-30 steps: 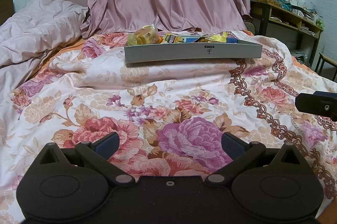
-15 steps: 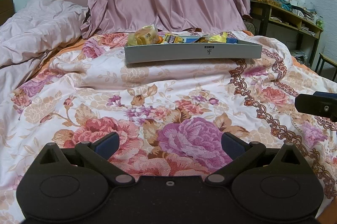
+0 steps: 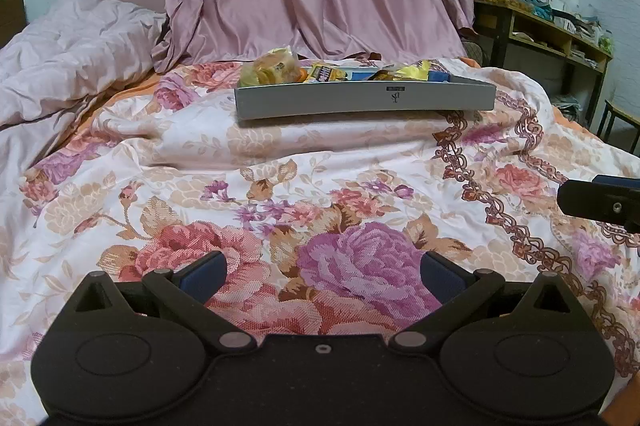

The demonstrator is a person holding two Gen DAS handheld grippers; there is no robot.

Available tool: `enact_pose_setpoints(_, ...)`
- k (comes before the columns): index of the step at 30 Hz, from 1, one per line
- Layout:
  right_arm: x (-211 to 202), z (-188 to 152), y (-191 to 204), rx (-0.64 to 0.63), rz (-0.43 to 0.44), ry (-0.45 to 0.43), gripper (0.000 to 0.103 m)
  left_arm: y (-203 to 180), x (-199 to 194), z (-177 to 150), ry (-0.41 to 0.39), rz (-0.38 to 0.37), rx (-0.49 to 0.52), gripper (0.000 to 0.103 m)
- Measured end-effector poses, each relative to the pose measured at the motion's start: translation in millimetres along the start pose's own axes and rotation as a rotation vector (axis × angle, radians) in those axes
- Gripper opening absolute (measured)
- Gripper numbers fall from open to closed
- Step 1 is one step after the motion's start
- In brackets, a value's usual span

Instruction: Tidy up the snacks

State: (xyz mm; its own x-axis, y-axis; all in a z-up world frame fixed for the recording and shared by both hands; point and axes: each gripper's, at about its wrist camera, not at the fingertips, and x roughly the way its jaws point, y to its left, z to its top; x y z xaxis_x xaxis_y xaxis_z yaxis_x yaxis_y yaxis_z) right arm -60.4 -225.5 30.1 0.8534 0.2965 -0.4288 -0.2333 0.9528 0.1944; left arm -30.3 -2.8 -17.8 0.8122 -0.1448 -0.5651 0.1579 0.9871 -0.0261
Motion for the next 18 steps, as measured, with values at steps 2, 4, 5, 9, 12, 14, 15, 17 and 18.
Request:
enact_pose_setpoints(2, 0, 0, 0, 0.0, 0.001, -0.001, 0.103, -1, 0, 0, 0.001, -0.004, -0.002, 0.103)
enact_pose_setpoints(4, 0, 0, 0, 0.0, 0.0, 0.0, 0.103, 0, -1, -1, 0.001, -0.014, -0.011, 0.103)
enact_pose_setpoints(5, 0, 0, 0, 0.0, 0.0, 0.0, 0.103, 0, -1, -1, 0.001, -0.018, -0.017, 0.103)
enact_pose_setpoints(9, 0, 0, 0, 0.0, 0.0, -0.001, 0.103, 0, -3, -2, -0.007, -0.019, -0.023, 0.103)
enact_pose_setpoints(12, 0, 0, 0, 0.0, 0.0, 0.0, 0.103, -2, -6, -2, -0.019, -0.009, -0.011, 0.103)
enact_pose_setpoints(14, 0, 0, 0, 0.0, 0.0, 0.0, 0.103, -3, -8, -2, -0.03, -0.011, -0.012, 0.103)
enact_pose_setpoints(15, 0, 0, 0, 0.0, 0.0, 0.0, 0.103, -2, -10, -2, -0.044, -0.023, -0.022, 0.103)
enact_pose_setpoints(17, 0, -1, 0, 0.002, 0.0, 0.002, 0.103, 0, -14, -2, -0.074, -0.05, -0.049, 0.103)
enact_pose_setpoints(18, -1, -2, 1, 0.002, -0.001, 0.002, 0.103, 0, -17, -2, -0.098, -0.063, -0.056, 0.103)
